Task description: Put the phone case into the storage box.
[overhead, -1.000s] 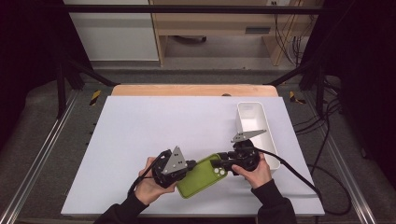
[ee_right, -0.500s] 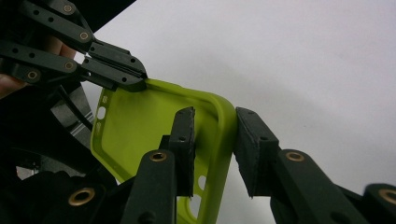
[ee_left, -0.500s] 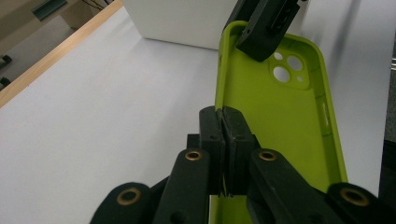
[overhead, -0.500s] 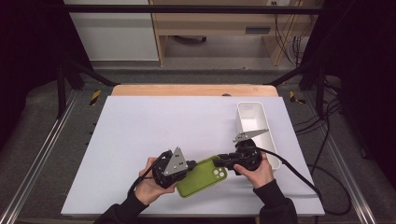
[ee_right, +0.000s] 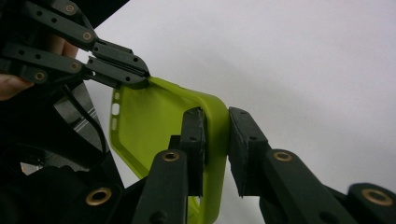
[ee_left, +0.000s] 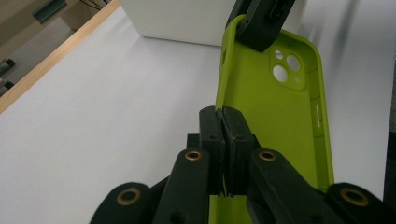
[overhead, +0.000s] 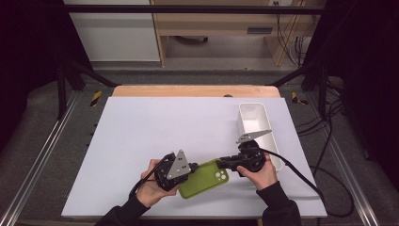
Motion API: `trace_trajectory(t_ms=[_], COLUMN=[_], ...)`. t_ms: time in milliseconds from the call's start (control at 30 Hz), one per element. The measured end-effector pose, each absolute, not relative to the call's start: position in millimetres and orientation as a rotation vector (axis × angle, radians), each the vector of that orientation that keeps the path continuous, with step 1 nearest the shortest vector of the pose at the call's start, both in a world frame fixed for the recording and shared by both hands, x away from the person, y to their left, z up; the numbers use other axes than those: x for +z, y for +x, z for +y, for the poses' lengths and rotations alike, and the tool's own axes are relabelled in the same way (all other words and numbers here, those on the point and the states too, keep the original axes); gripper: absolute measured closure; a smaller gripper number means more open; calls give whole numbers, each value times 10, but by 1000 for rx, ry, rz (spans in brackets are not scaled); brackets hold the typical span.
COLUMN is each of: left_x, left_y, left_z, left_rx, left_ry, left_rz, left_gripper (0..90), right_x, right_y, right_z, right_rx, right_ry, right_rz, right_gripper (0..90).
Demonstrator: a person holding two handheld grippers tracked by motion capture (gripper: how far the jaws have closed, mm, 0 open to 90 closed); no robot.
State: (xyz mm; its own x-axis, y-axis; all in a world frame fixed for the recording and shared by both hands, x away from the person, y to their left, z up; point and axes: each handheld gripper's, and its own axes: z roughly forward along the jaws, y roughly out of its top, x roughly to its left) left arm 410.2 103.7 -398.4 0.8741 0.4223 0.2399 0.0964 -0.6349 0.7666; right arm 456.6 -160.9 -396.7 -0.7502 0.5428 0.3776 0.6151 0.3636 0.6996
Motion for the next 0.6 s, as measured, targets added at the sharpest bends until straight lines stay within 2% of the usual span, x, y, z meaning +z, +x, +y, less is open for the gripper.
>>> trace_trajectory(t_ms=[600], left_x=[-4014], left_y=[4095], left_z=[996], left_rx=[514], left_ry=[2223], left_rz=[358], left_gripper=[862], right_x=[-3913], right_y=[4536], right_z=[-1646], right_rx=[-1372], right_ry=[-1091], right_rz=[-2522], right_gripper=[794])
